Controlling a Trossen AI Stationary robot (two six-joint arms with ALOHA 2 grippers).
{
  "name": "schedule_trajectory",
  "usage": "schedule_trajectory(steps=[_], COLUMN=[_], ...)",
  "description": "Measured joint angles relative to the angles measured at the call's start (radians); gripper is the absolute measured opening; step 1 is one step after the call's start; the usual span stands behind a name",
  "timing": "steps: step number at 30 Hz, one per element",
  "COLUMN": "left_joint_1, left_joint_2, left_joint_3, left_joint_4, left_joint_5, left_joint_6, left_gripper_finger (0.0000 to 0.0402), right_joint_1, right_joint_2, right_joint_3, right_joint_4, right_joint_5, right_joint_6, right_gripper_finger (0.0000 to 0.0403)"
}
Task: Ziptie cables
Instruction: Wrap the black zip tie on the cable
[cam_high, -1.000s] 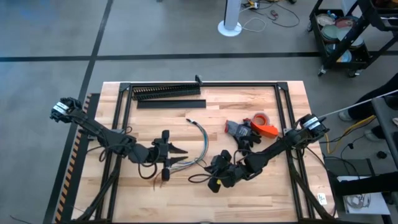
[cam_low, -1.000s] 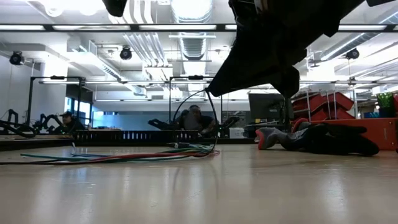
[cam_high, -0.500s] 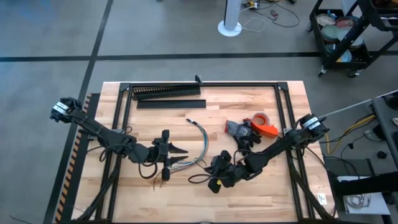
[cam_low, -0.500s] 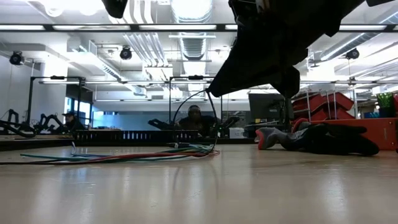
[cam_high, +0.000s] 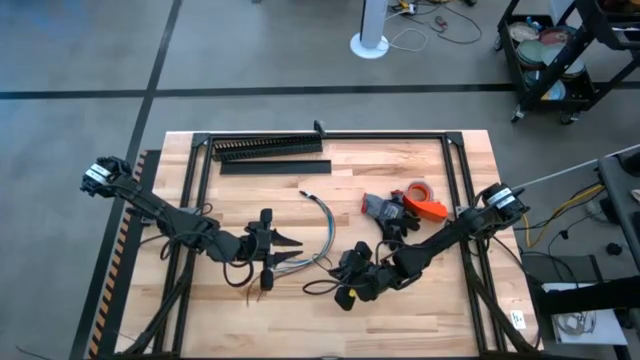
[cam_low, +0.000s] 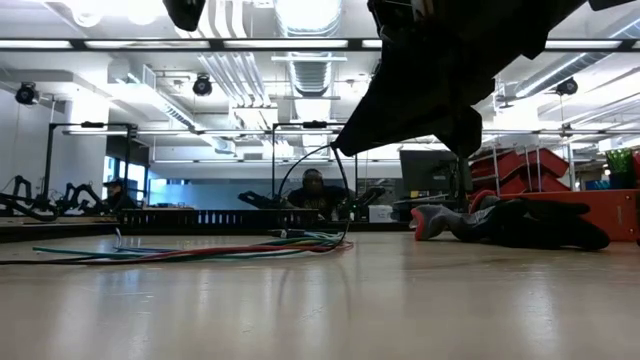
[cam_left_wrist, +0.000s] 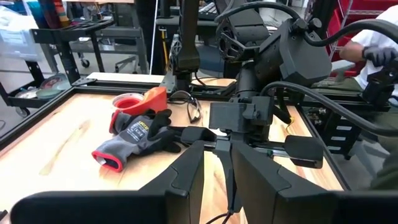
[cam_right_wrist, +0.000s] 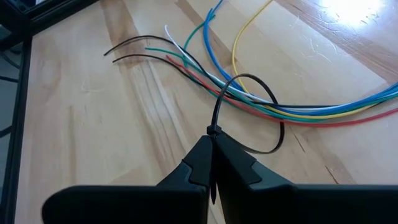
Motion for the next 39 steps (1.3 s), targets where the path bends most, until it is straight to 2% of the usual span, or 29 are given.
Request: schedule_trajectory(steps=[10, 24, 39], left_joint_1=[0.000, 0.002, 0.002], left_joint_2=[0.000, 0.000, 0.000], left_joint_3=[0.000, 0.000, 0.000], left_joint_4=[-0.001, -0.007, -0.007], left_joint_5=[-0.001, -0.004, -0.003], left_joint_6=[-0.011, -0.037, -0.037], left_gripper_finger=[0.0062, 0.0075, 0.0064], right_joint_1=[0.000, 0.000, 0.000], right_joint_2=[0.000, 0.000, 0.000], right_joint_3=[0.000, 0.000, 0.000], right_joint_4=[0.000, 0.001, 0.001], right_joint_5=[0.000, -0.004, -0.004], right_joint_6=[-0.022, -0.050, -0.061], right_gripper_finger=[0.0000, 0.0000, 0.0000])
